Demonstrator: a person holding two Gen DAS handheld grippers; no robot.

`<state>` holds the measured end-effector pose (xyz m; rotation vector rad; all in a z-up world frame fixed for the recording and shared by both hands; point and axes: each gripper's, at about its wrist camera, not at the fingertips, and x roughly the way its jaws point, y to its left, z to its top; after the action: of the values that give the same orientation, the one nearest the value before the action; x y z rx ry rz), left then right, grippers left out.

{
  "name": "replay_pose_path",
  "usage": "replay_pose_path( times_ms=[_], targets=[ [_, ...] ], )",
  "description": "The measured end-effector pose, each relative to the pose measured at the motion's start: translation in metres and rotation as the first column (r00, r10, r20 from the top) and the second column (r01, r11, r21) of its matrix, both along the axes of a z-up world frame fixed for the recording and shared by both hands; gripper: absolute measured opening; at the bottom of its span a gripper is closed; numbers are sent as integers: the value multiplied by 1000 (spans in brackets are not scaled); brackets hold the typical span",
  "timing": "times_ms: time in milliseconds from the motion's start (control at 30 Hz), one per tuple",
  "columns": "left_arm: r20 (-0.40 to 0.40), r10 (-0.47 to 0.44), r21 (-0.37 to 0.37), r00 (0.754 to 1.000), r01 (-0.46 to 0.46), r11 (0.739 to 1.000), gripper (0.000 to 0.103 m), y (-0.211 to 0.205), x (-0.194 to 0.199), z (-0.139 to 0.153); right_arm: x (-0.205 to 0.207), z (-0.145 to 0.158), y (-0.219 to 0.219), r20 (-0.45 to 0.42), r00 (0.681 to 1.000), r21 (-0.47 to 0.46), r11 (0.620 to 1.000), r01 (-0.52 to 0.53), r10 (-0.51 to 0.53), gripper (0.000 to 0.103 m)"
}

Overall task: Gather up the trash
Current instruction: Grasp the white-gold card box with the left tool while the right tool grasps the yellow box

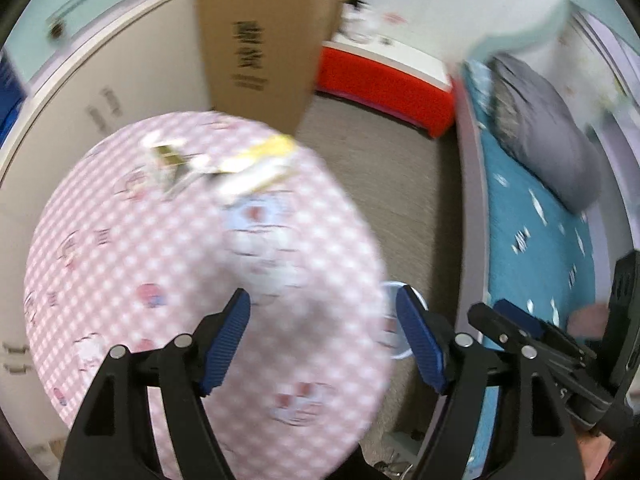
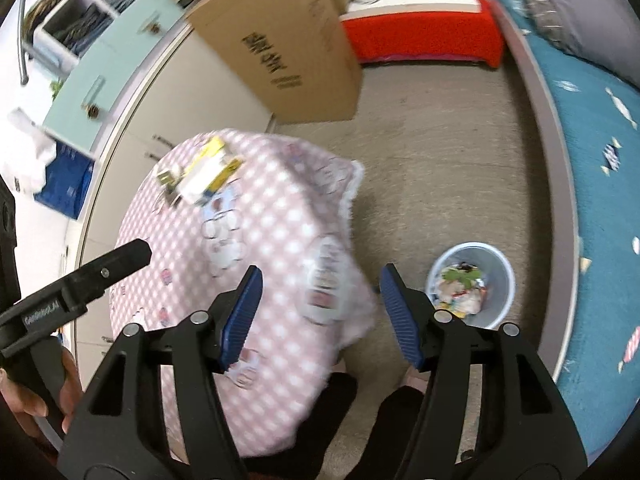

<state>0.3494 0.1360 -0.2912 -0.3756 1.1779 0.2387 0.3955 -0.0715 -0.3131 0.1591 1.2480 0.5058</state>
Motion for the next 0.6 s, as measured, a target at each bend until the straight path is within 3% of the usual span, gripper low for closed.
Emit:
replay_pose_path(
  times_ms=[133,267,400,600],
  targets=[
    [-19,96,-2,995,-96,995,74,69,-10,-12,5,-8,63,-17,1000,4,1000,-22,22,66],
    [-32,128,14,991,-127,992,74,119,-8,-27,13,-17,109,-33,999,15,1000,10,-9,70],
    [-39,103,43,994,-101,994,74,146,14,-47,26,-30,142,-59,996,21,997,72,-71,71],
    [-46,-8,165,999,15,986,74,151,51,-79,50,-50,161,-141,973,72,978,195,-183,72]
  ],
)
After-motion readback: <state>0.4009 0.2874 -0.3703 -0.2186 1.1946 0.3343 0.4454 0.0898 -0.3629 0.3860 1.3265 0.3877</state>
